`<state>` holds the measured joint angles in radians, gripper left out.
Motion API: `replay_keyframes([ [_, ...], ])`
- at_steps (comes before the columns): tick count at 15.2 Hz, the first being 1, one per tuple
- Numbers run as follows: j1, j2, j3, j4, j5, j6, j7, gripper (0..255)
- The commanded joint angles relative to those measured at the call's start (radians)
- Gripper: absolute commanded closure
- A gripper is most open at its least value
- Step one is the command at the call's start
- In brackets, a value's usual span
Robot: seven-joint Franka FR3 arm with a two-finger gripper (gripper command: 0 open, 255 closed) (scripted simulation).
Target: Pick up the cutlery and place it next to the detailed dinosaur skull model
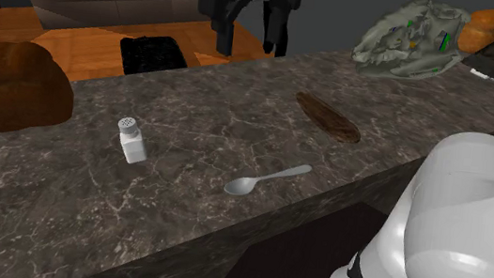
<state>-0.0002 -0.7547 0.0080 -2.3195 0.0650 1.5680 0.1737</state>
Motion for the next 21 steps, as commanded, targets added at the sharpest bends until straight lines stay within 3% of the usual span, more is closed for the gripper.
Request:
replay_keyframes([
  [1, 0.0, 0.0, 0.0, 0.0, 0.0, 0.0, 0.0, 0],
  [13, 0.157, -0.08, -0.037, -0.419, -0.222, 0.239, -0.501, 0],
  [19, 0.185, -0.096, -0.085, -0.615, -0.387, 0.404, -0.733, 0],
  [21, 0.177, -0.084, -0.092, -0.636, -0.399, 0.437, -0.731, 0],
])
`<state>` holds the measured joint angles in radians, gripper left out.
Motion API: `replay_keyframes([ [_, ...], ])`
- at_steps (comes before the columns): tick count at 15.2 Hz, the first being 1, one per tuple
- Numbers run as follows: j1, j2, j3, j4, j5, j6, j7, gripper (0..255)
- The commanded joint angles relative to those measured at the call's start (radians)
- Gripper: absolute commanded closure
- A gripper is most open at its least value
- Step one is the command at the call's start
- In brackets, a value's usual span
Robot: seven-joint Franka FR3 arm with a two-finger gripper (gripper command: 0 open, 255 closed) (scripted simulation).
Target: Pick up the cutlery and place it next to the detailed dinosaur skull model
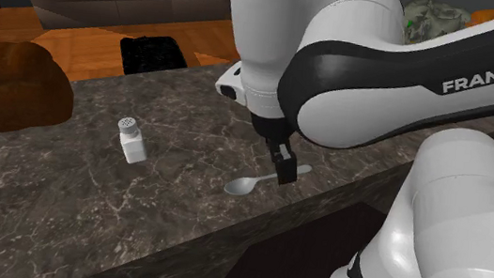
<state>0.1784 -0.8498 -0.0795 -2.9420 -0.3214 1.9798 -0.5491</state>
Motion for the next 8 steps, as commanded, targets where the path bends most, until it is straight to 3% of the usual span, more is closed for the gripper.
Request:
replay_keyframes([
  [1, -0.006, 0.018, -0.008, -0.024, -0.019, 0.043, -0.007, 0],
  [8, -0.028, 0.057, -0.025, -0.067, -0.049, 0.126, -0.001, 0],
])
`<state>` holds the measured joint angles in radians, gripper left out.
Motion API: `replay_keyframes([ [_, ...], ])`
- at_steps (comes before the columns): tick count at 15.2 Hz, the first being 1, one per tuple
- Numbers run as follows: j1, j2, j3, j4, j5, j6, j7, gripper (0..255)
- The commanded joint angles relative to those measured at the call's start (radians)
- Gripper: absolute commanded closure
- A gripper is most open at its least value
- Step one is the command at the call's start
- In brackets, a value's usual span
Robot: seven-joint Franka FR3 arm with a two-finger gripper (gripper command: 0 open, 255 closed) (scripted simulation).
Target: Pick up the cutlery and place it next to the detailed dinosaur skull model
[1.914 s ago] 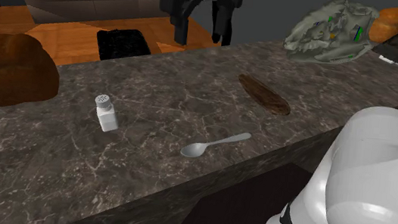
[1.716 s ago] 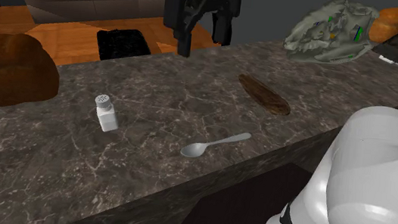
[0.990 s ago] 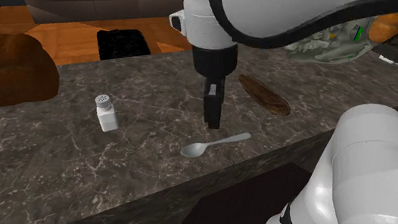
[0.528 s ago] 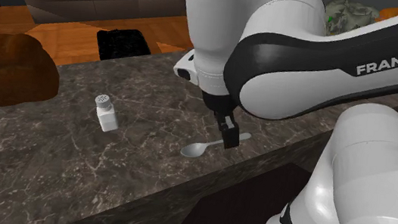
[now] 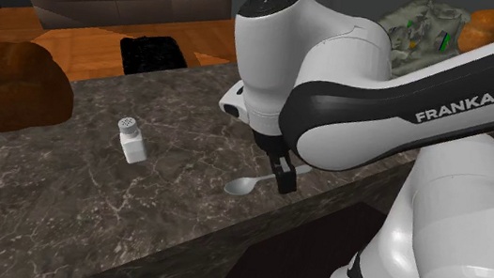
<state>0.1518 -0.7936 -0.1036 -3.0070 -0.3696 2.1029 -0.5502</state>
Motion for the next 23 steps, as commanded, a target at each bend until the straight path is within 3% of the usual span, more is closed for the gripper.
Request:
replay_keyframes([
  [1, -0.001, 0.001, -0.001, -0.002, -0.001, 0.003, 0.0, 0],
  [5, -0.001, 0.001, -0.001, -0.002, -0.001, 0.003, 0.0, 0],
  [6, -0.001, 0.001, -0.001, -0.002, -0.001, 0.003, 0.0, 255],
  [15, -0.001, 0.001, -0.001, -0.002, -0.001, 0.003, 0.0, 255],
  [23, 0.015, -0.079, 0.011, 0.07, 0.032, -0.145, -0.034, 255],
])
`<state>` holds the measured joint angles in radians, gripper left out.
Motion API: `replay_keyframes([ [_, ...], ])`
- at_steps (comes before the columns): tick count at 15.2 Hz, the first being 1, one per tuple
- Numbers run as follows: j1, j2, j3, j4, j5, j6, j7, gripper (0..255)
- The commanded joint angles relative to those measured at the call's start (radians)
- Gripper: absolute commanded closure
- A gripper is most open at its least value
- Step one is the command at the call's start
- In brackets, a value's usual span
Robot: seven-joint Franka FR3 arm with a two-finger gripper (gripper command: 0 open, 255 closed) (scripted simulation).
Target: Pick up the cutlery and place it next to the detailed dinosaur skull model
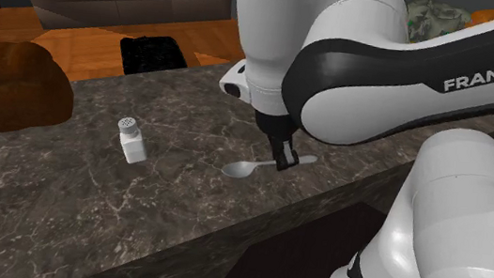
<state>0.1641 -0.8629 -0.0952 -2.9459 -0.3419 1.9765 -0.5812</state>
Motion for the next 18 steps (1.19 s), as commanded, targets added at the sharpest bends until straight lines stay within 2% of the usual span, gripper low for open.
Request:
replay_keyframes([
  [1, 0.004, -0.017, 0.004, 0.019, 0.008, -0.036, -0.007, 255],
  [18, 0.018, -0.073, 0.03, 0.219, 0.05, -0.287, -0.062, 255],
])
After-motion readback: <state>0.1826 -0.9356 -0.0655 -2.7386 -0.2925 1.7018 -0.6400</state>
